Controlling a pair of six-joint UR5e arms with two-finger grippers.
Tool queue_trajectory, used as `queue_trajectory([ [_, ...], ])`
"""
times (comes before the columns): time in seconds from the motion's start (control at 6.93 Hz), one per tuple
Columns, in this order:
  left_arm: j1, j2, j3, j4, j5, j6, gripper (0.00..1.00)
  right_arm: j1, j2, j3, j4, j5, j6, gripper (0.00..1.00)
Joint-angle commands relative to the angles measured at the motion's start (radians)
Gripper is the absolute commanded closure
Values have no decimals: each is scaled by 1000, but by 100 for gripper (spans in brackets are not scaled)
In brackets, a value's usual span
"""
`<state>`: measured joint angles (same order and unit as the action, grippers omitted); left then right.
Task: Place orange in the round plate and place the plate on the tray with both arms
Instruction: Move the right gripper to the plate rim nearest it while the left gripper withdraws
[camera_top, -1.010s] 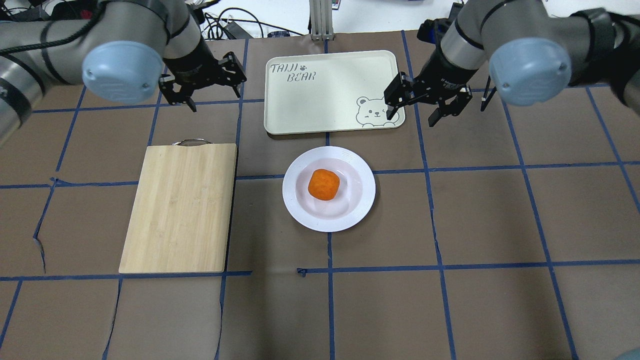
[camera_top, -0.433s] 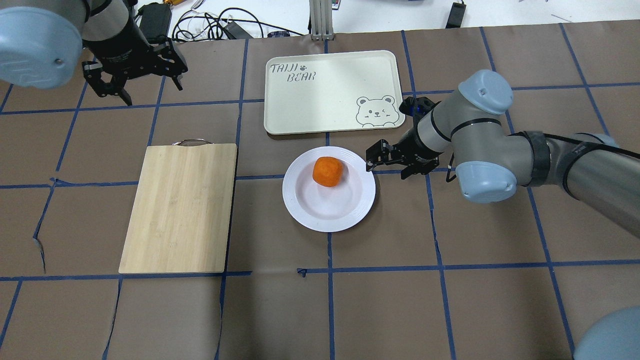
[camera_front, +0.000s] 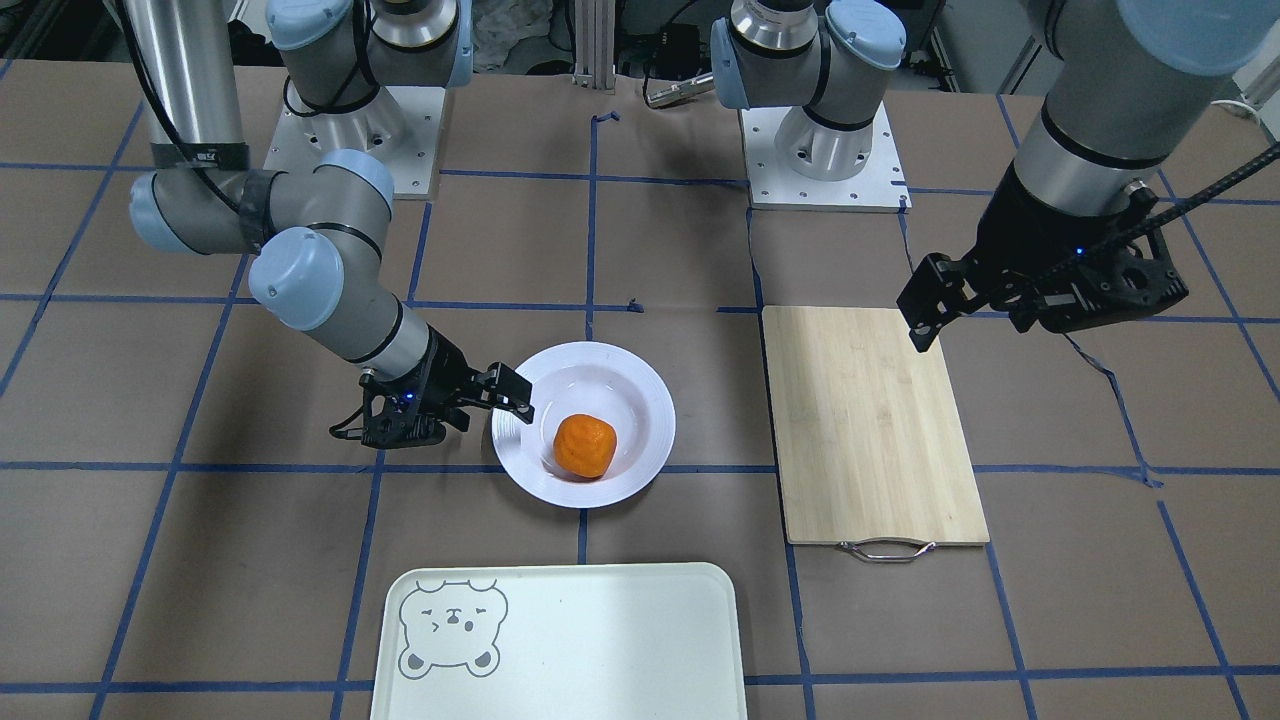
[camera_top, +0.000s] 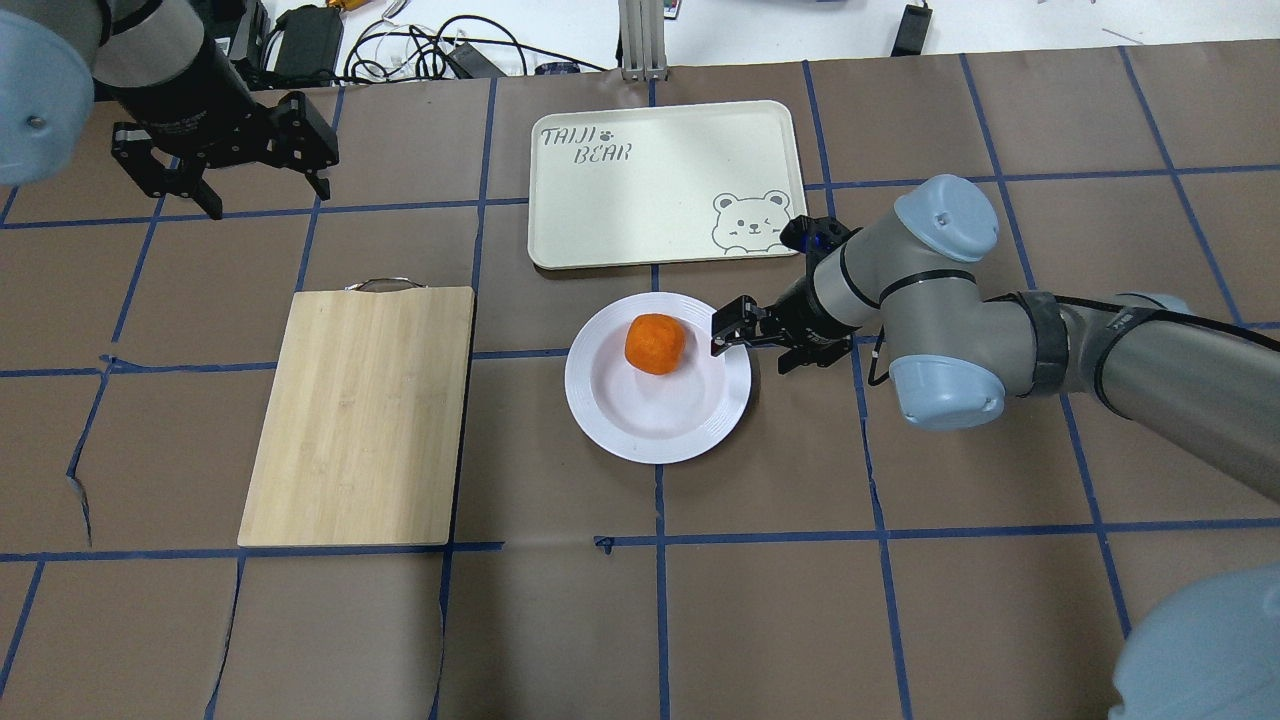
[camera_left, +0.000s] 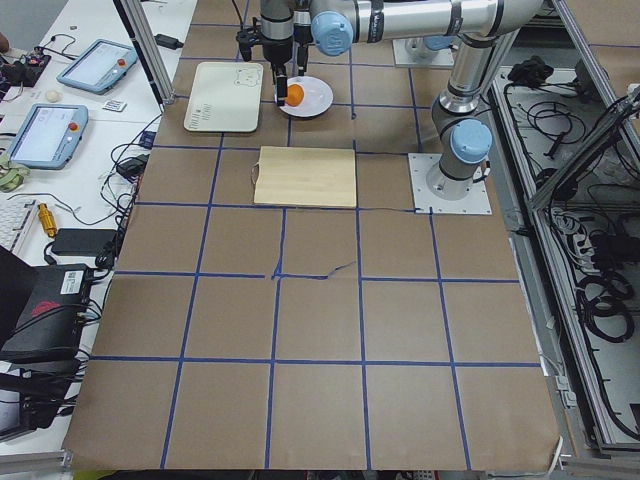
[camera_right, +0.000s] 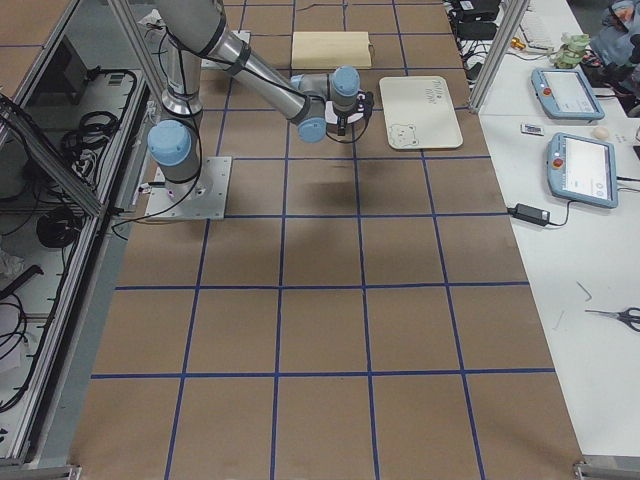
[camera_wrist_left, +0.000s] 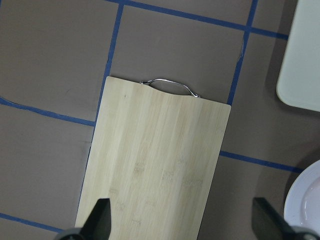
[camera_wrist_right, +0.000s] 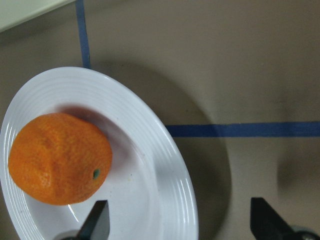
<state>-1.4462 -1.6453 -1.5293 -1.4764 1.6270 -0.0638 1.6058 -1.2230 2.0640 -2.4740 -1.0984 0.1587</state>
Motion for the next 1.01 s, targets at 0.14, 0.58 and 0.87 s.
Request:
queue_trajectory([
  [0.14,4,30,-34,-4,-6,54,0,43,39,4,-57,-4,53,0],
  [0.58,9,32,-40,-4,-3,55,0,49,51,4,-59,-1,59,4],
  [0.87,9,32,-38,-2,-3,58,0,63,63,5,-56,-3,81,18],
])
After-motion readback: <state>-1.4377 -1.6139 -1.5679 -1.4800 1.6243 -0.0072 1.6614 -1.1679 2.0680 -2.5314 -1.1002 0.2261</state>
